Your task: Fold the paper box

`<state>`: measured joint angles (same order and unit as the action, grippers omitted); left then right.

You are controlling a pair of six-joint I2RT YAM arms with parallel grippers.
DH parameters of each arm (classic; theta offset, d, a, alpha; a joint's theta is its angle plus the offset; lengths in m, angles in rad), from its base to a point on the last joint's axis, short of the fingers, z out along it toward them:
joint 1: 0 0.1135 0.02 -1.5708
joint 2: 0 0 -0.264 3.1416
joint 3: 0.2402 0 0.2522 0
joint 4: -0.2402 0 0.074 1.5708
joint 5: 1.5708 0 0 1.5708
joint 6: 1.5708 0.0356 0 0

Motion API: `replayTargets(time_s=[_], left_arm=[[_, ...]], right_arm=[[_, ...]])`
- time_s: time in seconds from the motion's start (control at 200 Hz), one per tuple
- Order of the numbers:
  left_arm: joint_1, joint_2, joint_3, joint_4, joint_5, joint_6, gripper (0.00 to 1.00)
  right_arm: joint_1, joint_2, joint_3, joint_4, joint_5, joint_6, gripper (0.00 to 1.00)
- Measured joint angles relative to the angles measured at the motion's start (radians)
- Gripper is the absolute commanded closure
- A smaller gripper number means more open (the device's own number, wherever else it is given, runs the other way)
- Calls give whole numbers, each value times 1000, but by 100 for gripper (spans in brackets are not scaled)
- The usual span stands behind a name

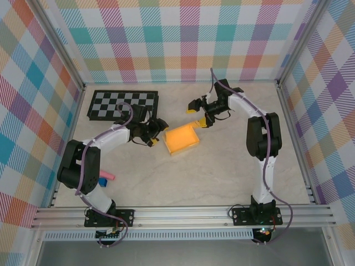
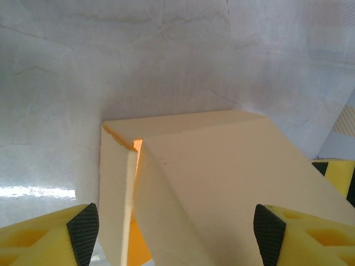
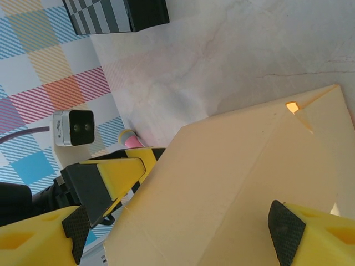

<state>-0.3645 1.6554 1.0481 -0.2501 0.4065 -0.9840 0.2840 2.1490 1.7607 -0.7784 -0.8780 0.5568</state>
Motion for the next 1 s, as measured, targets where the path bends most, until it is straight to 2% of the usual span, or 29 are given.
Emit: replayTargets(time_s=[0.21,0.325,0.45,0.655,0.8,0.89,1.0], left_arm=[[-1,27,4,34,-6,-23,40],[-3,27,4,57,-8,-26,44],[-8,27,4,73,-12,-25,48],[-13,27,3,73,-26,-11,53],[-13,27,2,73,-35,25,57],[-13,27,-13,87,-46,58,57],[-14,27,-45,105,-61,103,57]], right_arm=[[18,0,-71,39,-3,43,14],[29,0,-115,58,-3,74,15],[37,-2,-123,69,-2,103,25],[37,-6,-123,70,-2,117,29],[37,-6,-123,70,4,115,42],[38,-10,-136,76,14,111,48],[38,-27,-180,82,43,87,50]])
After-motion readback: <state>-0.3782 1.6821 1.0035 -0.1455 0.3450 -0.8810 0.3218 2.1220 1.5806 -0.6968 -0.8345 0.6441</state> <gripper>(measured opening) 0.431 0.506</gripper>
